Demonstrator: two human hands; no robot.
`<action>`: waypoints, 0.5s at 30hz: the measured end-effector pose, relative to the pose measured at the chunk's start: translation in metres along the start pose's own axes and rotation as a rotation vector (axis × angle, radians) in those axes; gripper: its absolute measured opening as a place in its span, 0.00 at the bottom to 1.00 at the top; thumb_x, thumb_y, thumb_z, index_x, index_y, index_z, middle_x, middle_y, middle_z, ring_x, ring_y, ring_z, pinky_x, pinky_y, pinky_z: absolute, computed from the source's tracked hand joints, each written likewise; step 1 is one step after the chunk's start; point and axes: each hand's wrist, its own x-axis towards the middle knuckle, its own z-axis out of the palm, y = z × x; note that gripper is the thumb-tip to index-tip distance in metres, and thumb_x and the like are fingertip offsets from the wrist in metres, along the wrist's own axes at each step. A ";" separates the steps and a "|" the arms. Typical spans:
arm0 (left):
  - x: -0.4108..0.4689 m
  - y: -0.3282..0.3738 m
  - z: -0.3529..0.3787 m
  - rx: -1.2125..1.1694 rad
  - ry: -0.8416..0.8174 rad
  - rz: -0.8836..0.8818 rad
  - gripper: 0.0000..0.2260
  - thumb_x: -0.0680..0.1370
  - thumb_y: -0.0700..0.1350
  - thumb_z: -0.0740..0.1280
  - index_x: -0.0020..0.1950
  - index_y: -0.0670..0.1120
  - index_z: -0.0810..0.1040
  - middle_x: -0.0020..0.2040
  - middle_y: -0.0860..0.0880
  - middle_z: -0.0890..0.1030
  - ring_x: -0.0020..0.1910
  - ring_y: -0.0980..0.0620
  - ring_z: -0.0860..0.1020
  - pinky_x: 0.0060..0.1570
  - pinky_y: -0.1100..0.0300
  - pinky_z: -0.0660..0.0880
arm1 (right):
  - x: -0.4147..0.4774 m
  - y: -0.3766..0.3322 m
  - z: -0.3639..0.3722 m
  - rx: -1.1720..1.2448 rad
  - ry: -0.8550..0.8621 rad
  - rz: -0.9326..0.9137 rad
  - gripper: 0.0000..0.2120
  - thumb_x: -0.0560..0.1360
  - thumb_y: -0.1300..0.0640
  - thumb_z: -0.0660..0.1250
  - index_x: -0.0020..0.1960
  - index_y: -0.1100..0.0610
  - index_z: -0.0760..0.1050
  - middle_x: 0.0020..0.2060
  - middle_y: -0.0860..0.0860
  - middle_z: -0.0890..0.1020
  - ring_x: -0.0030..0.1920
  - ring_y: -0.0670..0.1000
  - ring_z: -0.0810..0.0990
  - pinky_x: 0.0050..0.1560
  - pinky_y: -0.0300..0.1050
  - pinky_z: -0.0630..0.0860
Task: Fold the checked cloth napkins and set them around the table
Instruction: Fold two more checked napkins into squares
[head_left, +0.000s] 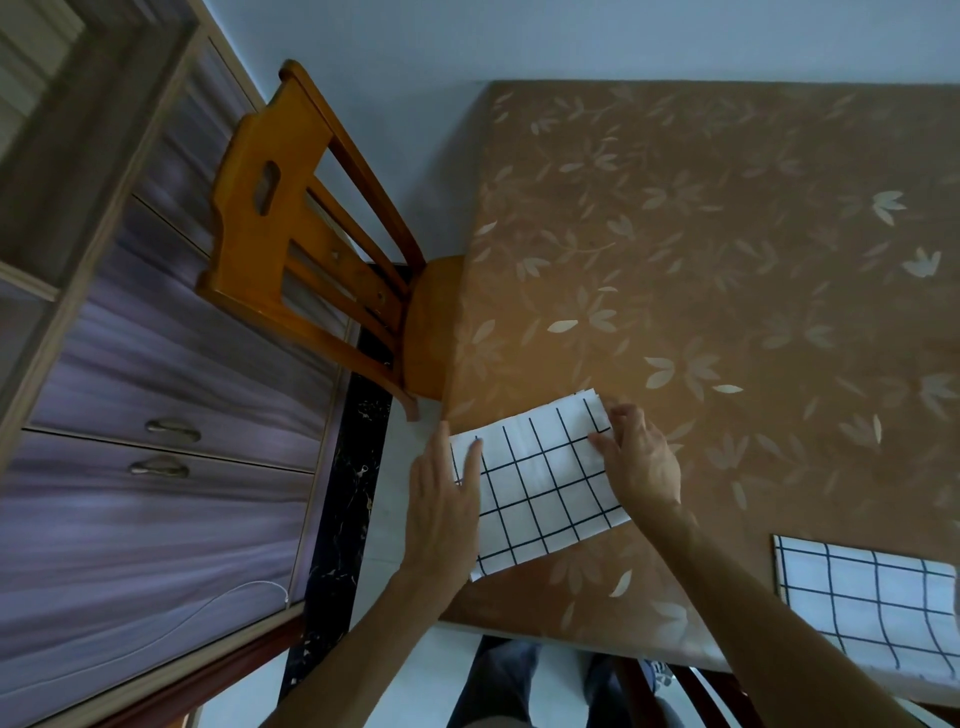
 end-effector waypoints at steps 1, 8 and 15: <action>0.001 0.003 0.002 -0.027 0.006 0.084 0.33 0.69 0.32 0.70 0.73 0.45 0.69 0.76 0.36 0.62 0.72 0.39 0.65 0.69 0.46 0.69 | -0.001 0.000 0.001 0.004 0.011 -0.007 0.16 0.77 0.51 0.68 0.61 0.55 0.69 0.52 0.53 0.80 0.53 0.56 0.79 0.43 0.51 0.76; 0.004 0.004 0.029 0.026 -0.208 0.200 0.36 0.78 0.66 0.55 0.81 0.52 0.52 0.81 0.41 0.45 0.80 0.41 0.45 0.75 0.37 0.50 | -0.003 0.001 0.002 -0.130 0.084 -0.039 0.21 0.74 0.51 0.72 0.62 0.59 0.71 0.53 0.58 0.77 0.54 0.58 0.75 0.52 0.52 0.75; 0.002 0.002 0.042 0.059 -0.199 0.188 0.38 0.77 0.70 0.50 0.82 0.51 0.48 0.81 0.39 0.45 0.80 0.39 0.45 0.74 0.34 0.51 | -0.023 -0.012 0.040 -0.401 -0.038 -0.697 0.28 0.78 0.60 0.61 0.76 0.59 0.60 0.78 0.58 0.56 0.78 0.58 0.55 0.74 0.57 0.62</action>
